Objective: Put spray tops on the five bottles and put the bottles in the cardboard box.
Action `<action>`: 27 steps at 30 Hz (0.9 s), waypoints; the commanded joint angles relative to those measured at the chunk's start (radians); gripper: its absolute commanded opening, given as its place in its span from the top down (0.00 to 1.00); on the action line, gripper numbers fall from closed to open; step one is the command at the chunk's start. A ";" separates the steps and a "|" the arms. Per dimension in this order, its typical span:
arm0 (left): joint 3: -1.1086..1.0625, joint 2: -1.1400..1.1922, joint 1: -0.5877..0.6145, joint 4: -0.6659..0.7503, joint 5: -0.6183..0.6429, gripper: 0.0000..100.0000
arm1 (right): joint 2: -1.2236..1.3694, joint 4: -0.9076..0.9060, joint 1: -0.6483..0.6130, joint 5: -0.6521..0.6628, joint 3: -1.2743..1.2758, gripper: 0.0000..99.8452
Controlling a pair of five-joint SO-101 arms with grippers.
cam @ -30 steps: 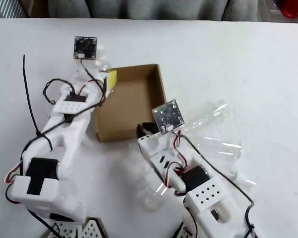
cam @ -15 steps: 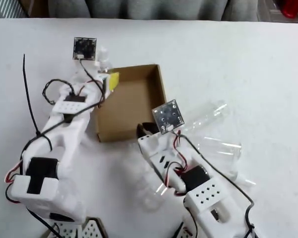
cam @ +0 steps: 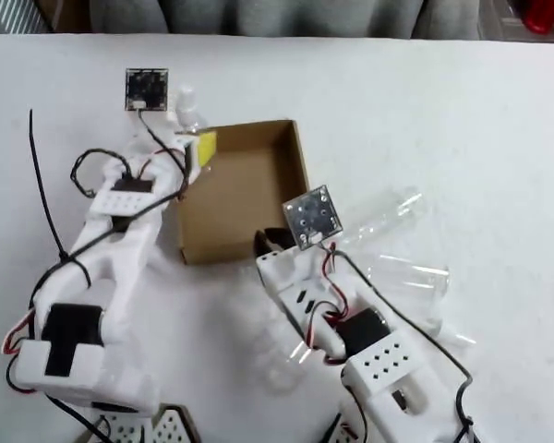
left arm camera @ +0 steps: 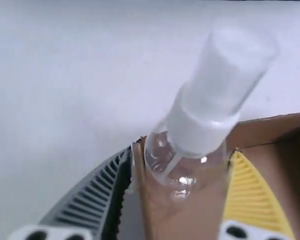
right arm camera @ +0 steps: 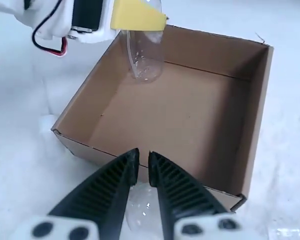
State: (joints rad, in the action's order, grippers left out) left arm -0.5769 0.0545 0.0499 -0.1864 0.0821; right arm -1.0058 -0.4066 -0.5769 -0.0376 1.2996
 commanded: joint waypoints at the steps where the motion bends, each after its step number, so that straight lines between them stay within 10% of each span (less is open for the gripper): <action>1: 0.003 -0.074 0.015 -0.003 -0.002 0.71 | 0.002 -0.007 -0.007 0.009 -0.057 0.99; 27: -0.020 -0.213 0.008 -0.404 -0.034 0.72 | -0.005 -0.050 -0.001 0.032 -0.057 0.99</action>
State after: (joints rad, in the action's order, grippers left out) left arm -0.6076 -0.0882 0.0514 -0.5286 0.0499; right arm -1.0058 -0.4373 -0.5769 -0.0376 1.2996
